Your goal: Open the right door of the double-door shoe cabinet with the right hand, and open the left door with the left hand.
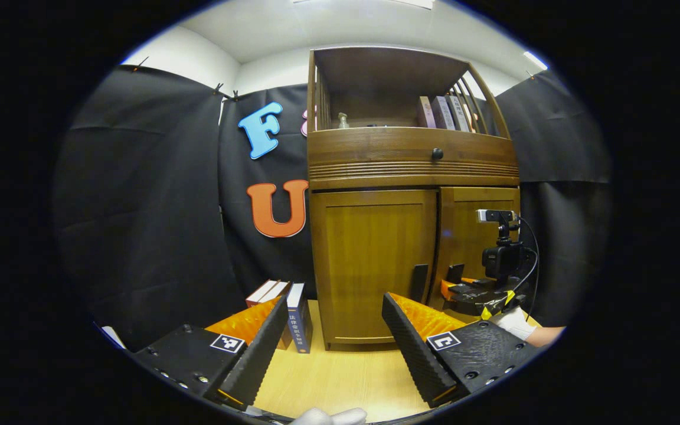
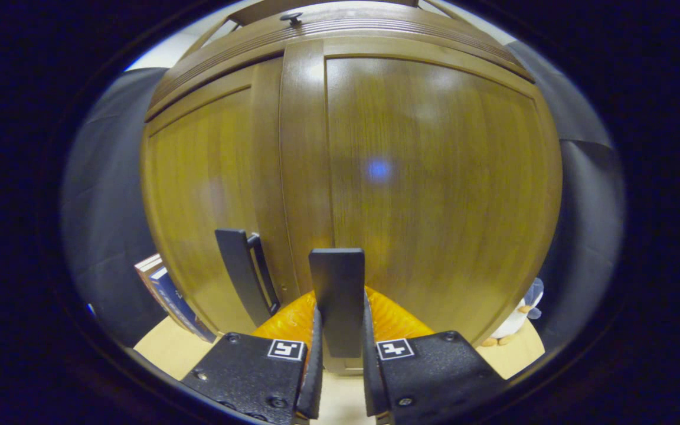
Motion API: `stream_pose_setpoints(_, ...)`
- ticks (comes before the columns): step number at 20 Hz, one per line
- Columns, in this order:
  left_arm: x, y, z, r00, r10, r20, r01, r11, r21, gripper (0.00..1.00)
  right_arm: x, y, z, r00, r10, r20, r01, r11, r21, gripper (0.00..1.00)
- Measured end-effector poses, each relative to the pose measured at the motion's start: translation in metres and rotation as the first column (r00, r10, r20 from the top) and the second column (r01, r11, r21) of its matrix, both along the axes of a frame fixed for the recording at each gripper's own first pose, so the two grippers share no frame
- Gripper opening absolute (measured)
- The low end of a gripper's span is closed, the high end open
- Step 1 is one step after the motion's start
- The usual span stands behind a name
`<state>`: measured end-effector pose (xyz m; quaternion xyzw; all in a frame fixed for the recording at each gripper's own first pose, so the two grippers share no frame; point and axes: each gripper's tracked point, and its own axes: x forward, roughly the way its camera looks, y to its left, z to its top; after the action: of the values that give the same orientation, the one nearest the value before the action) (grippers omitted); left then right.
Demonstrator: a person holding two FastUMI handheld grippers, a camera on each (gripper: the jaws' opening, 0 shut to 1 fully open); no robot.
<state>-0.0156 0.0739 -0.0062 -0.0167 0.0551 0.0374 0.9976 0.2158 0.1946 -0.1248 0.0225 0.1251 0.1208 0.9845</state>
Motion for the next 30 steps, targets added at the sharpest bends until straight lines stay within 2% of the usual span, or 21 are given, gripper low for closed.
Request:
stream_pose_setpoints(8, -0.011, -0.023, -0.006, 0.998, -0.065, 0.008, 0.065, 0.998, 0.001, 0.96, -0.06, -0.029, -0.003, 1.0, 0.021, -0.005, -0.021, 1.0, -0.017, 0.31)
stream_pose_setpoints(10, -0.015, -0.025, -0.009, 0.997, -0.075, 0.007, 0.075, 0.997, 0.008, 0.96, -0.077, -0.04, -0.004, 1.0, 0.009, -0.006, -0.009, 1.0, -0.009, 0.31)
stream_pose_setpoints(11, -0.018, -0.028, -0.01, 0.997, -0.083, 0.007, 0.083, 0.997, 0.006, 0.93, -0.083, -0.046, -0.006, 1.0, 0.001, -0.006, -0.001, 1.0, -0.006, 0.31)
stream_pose_setpoints(12, -0.019, -0.03, -0.01, 0.996, -0.091, 0.008, 0.091, 0.996, 0.003, 0.96, -0.091, -0.052, -0.006, 1.0, -0.007, -0.008, 0.007, 1.0, -0.003, 0.31)
stream_pose_setpoints(15, -0.021, -0.034, -0.015, 0.994, -0.108, 0.008, 0.108, 0.994, 0.008, 0.96, -0.11, -0.07, -0.009, 0.999, -0.041, -0.01, 0.041, 0.999, 0.011, 0.31)
stream_pose_setpoints(16, -0.02, -0.035, -0.017, 0.994, -0.112, 0.004, 0.112, 0.994, 0.011, 1.0, -0.116, -0.077, -0.009, 0.999, -0.051, -0.013, 0.051, 0.999, 0.013, 0.31)
stream_pose_setpoints(18, -0.019, -0.04, -0.022, 0.992, -0.128, 0.001, 0.128, 0.992, 0.005, 0.96, -0.128, -0.09, -0.011, 0.997, -0.064, -0.032, 0.065, 0.997, 0.034, 0.31)
stream_pose_setpoints(25, -0.005, -0.059, -0.027, 0.988, -0.156, 0.003, 0.156, 0.988, -0.016, 0.96, -0.156, -0.136, -0.014, 0.992, -0.115, -0.044, 0.117, 0.992, 0.056, 0.26)
stream_pose_setpoints(30, 0.007, -0.087, -0.02, 0.983, -0.182, 0.016, 0.182, 0.983, 0.007, 0.96, -0.167, -0.164, -0.017, 0.988, -0.145, -0.048, 0.148, 0.986, 0.08, 0.22)
